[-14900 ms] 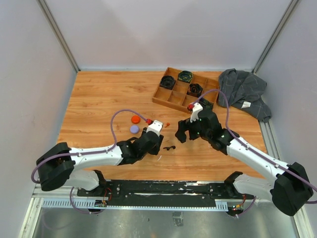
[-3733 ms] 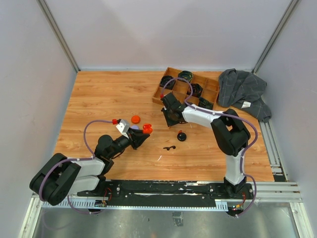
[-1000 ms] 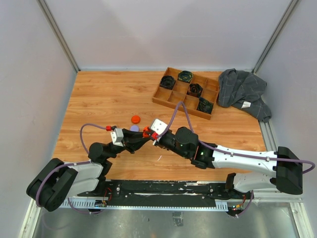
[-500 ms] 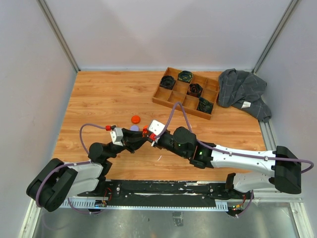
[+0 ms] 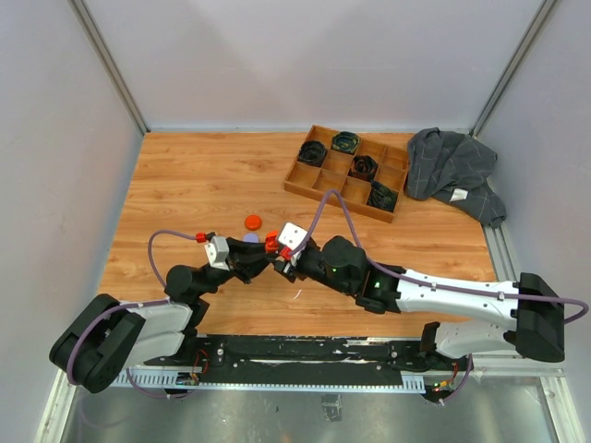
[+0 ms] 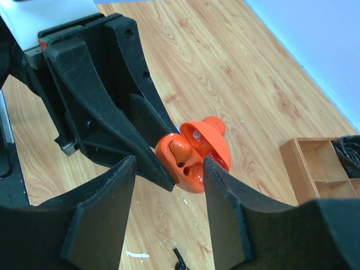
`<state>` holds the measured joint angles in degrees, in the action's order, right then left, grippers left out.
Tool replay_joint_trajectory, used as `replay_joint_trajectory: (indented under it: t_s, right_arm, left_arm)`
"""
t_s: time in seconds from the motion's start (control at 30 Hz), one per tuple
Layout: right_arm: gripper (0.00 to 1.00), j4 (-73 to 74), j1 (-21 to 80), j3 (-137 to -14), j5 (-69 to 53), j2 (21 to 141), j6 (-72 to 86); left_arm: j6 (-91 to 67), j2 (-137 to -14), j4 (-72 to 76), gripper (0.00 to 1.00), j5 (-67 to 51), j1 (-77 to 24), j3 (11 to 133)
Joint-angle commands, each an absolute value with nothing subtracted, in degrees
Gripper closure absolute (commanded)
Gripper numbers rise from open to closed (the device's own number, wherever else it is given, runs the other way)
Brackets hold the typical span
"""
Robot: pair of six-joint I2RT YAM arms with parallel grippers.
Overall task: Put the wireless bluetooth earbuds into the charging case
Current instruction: Place the earbud in the charging case, then pick up the earbud from the center of the board.
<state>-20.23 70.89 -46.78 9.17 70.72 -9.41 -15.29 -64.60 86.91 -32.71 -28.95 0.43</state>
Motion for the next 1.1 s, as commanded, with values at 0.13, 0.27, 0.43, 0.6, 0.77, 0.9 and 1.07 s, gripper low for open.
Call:
replay_joint_trajectory:
  t_s: [0.13, 0.27, 0.43, 0.6, 0.77, 0.9, 1.07]
  right_arm:
    - [0.41, -11.39, 69.27, -49.39, 12.68, 64.52, -6.79]
    - [0.38, -5.96, 65.07, -49.45, 12.92, 63.45, -3.91]
    - [0.37, -1.06, 57.21, -47.92, 9.93, 63.45, 0.63]
    - [0.36, 2.17, 48.94, -47.14, 8.03, 66.89, 5.42]
    - [0.33, 3.25, 44.03, -48.67, 7.37, 73.85, 7.63]
    - [0.36, 6.21, 41.94, -52.06, 6.60, 80.36, 9.69]
    - [0.37, 9.75, 41.19, -55.33, 7.10, 87.39, 11.07]
  left_arm:
    - [-14.33, -65.01, 90.17, 1.00, -30.07, -28.48, -3.25]
    - [-14.16, -64.85, 89.27, 1.00, -28.44, -28.48, -3.25]
    - [-13.85, -64.15, 87.80, 1.00, -27.10, -28.48, -3.25]
    - [-13.62, -63.39, 86.84, 1.00, -26.72, -28.48, -3.25]
    - [-13.71, -63.30, 86.88, 1.00, -26.65, -28.48, -3.30]
    - [-13.73, -63.25, 86.88, 1.00, -26.63, -28.48, -3.25]
    - [-13.71, -62.93, 86.57, 1.00, -26.61, -28.48, -3.25]
